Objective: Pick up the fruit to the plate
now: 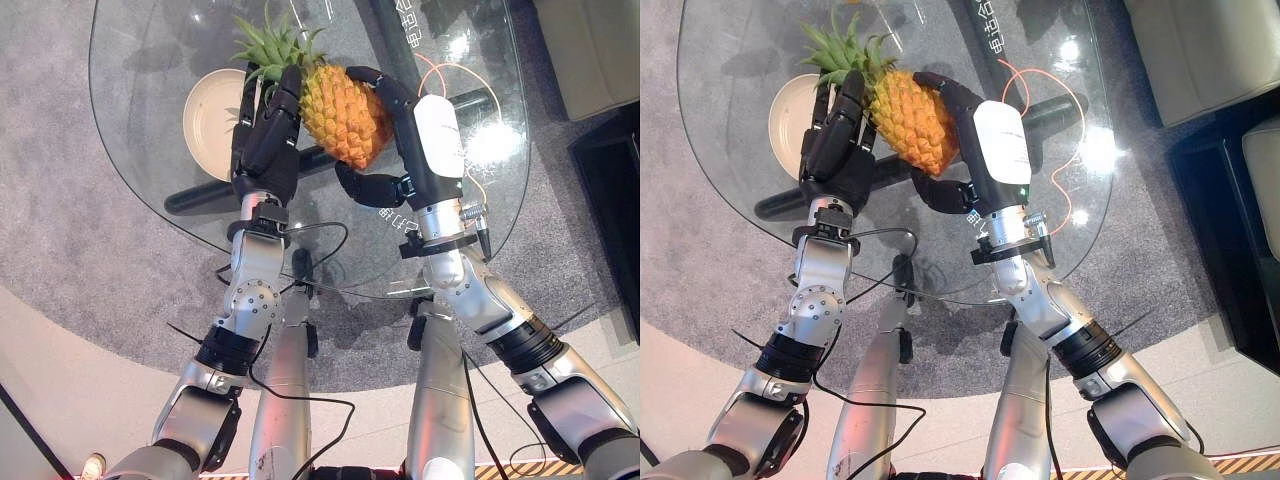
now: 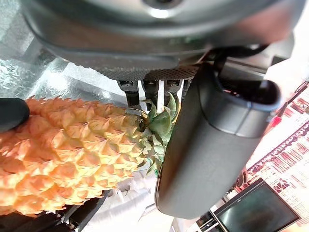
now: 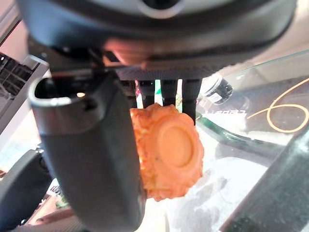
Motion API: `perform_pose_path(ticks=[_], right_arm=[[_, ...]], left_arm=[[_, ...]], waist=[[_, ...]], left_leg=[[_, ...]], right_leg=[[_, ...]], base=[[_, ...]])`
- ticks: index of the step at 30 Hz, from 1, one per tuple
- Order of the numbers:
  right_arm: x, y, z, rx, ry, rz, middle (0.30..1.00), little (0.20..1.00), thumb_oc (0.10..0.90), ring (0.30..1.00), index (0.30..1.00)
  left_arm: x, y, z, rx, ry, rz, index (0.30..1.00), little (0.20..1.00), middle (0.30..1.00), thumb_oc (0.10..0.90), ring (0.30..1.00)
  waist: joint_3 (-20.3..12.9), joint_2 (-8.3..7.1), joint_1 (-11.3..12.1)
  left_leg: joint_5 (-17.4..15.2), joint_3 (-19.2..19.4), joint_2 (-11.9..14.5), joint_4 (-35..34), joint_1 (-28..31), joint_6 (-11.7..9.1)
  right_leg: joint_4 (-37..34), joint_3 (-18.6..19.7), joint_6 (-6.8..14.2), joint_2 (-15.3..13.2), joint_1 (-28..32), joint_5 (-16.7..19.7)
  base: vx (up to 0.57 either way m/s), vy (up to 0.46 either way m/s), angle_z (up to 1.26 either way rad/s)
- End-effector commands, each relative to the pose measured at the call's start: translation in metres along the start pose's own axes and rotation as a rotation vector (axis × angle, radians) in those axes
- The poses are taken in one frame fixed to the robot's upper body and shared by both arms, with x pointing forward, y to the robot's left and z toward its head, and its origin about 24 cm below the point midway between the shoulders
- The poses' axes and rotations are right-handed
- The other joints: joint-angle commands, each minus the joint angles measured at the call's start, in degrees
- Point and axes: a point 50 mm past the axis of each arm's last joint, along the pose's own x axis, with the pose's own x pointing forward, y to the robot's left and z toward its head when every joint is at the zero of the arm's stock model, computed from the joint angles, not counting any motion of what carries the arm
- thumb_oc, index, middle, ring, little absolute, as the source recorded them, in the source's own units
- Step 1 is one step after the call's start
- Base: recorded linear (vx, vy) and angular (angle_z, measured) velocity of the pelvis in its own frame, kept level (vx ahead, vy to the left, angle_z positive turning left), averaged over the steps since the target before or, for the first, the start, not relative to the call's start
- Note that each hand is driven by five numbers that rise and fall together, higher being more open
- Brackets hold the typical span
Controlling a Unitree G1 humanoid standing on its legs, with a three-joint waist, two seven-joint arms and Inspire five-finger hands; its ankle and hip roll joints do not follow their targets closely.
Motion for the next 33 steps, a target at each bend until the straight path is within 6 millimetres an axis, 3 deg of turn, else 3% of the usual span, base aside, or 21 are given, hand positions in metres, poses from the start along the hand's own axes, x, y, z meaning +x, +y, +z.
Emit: perform_pose_path(ticks=[1, 13, 31, 32, 33], right_arm=[[0.031, -0.034, 0.076, 0.012, -0.445, -0.122, 0.300, 0.200, 0.100, 0.300, 0.300], [0.028, -0.041, 0.073, -0.125, -0.538, -0.077, 0.300, 0.200, 0.100, 0.300, 0.300], [0.023, -0.037, 0.083, -0.136, -0.638, -0.009, 0.300, 0.200, 0.100, 0.300, 0.300], [0.023, -0.038, 0.083, -0.137, -0.640, -0.008, 0.300, 0.200, 0.100, 0.300, 0.300], [0.023, -0.038, 0.083, -0.136, -0.640, -0.008, 0.300, 0.200, 0.100, 0.300, 0.300]], left_arm=[[0.006, -0.064, 0.028, -0.005, -0.138, -0.322, 0.900, 0.900, 0.900, 0.800, 0.900], [0.006, -0.058, 0.036, -0.009, -0.142, -0.320, 0.900, 0.900, 0.900, 0.800, 0.900], [0.003, -0.061, 0.041, -0.096, -0.177, -0.392, 0.900, 0.900, 0.900, 0.800, 0.900], [0.002, -0.062, 0.041, -0.094, -0.185, -0.406, 0.745, 0.719, 0.745, 0.619, 0.745], [0.001, -0.064, 0.043, -0.089, -0.200, -0.431, 0.521, 0.458, 0.521, 0.358, 0.521]], waist=[[-1.14, -0.09, 0.62], [-1.14, -0.28, 0.81], [-1.14, -0.69, 0.75], [-1.14, -0.72, 0.75], [-1.14, -0.73, 0.70]], left_leg=[[-5.06, 0.75, -2.35, 3.02, 1.32, 1.81], [-5.17, 0.38, -2.35, 3.41, 0.62, 1.75], [-5.29, 0.07, -2.40, 3.61, -0.07, 1.73], [-5.31, 0.08, -2.40, 3.62, -0.05, 1.74], [-5.31, 0.09, -2.41, 3.51, 0.05, 1.75]], right_leg=[[-13.16, -4.57, 1.06, -0.77, 5.22, 8.55], [-13.12, -5.00, 1.35, -0.87, 4.95, 8.53], [-13.27, -4.98, 1.36, -0.53, 4.57, 8.52], [-13.30, -4.98, 1.35, -0.53, 4.61, 8.55], [-13.38, -4.93, 1.36, -0.52, 4.65, 8.60]], base=[[0.00, 0.000, 0.00], [0.00, 0.000, 0.00], [0.00, 0.000, 0.00], [0.00, 0.000, 0.00], [0.00, 0.000, 0.00]])
